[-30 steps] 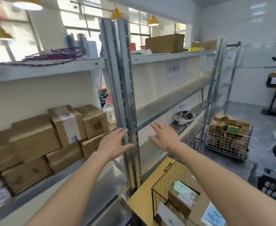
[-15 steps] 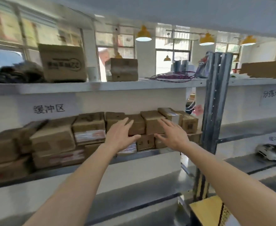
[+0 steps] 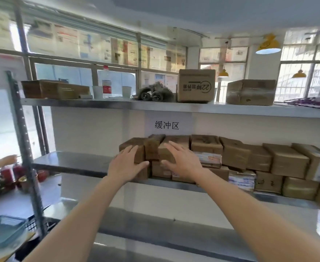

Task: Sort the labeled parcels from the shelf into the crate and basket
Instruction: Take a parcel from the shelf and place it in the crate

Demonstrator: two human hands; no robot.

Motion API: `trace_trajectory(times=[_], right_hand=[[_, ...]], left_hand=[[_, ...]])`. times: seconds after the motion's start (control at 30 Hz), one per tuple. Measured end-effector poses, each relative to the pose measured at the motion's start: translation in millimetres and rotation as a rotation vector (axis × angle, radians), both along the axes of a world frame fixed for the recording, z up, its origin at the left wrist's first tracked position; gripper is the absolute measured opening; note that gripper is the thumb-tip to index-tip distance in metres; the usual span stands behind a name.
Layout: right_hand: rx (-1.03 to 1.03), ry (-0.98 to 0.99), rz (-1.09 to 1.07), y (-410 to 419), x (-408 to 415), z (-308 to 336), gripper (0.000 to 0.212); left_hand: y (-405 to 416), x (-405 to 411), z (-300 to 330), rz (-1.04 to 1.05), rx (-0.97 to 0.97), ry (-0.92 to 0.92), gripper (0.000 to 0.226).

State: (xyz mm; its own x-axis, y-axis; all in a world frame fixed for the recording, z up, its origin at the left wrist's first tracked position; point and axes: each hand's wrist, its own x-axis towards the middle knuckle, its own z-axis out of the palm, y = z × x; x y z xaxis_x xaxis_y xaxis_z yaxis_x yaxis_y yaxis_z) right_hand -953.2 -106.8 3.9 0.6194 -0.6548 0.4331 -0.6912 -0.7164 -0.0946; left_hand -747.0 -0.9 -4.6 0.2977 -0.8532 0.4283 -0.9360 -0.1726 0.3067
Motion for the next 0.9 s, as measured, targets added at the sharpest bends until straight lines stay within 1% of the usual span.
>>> trace_trajectory(times=[0.17,0.27,0.4,0.57,0.73,0.9], right_hand=[[0.069,-0.019,0.079,-1,85,-4,0.071],[0.106,-0.036,0.069,-11,123,-8,0.069],[0.169,-0.055,0.014,-37,163,-17,0.067],[0.234,-0.094,-0.070,-82,206,-30,0.064],[0.276,-0.123,-0.093,-118,236,-46,0.064],[0.299,-0.170,-0.132,-127,249,-63,0.061]], left_hand=[[21,66,-4,0.131,0.002,0.109,0.079],[16,103,-10,0.149,0.012,0.131,0.078],[-10,148,-21,0.118,0.052,0.122,0.076],[-73,195,-28,0.046,0.086,0.138,0.077],[-137,218,-41,-0.059,0.105,0.241,0.081],[-174,229,-47,-0.182,0.067,0.330,0.069]])
